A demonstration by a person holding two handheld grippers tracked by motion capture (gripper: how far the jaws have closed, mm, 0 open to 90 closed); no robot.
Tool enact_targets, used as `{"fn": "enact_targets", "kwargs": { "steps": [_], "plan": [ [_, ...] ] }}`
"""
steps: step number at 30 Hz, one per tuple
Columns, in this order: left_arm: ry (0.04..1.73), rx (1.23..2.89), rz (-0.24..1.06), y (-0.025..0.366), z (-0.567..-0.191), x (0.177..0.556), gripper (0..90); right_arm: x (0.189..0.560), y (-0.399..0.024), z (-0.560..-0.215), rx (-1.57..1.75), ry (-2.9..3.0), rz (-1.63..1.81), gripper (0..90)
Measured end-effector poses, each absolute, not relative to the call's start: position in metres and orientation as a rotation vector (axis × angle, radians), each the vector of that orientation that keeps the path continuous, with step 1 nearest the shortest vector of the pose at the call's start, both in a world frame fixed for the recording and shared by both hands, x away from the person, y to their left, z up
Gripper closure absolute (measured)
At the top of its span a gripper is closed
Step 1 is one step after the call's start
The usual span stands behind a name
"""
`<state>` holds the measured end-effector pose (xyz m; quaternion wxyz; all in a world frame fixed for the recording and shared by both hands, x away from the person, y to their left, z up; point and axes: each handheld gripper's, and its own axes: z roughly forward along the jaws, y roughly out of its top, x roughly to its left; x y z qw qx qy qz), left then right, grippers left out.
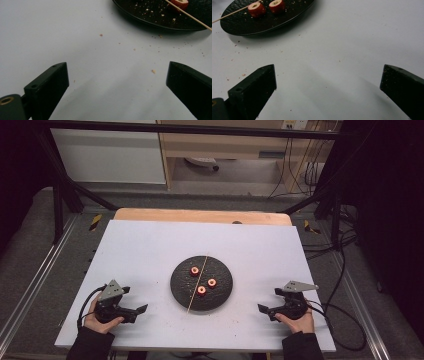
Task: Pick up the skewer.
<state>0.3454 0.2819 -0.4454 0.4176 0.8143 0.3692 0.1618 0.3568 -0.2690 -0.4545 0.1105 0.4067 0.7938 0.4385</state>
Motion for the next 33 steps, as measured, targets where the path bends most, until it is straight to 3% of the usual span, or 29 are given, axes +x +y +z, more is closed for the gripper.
{"fn": "enact_targets", "kwargs": {
  "steps": [33],
  "plan": [
    [0.902, 2.079, 0.4, 0.242, -0.435, 0.339, 5.1, 0.356, -0.268, -0.455, 1.207, 2.33, 1.276, 1.0]
  ]
}}
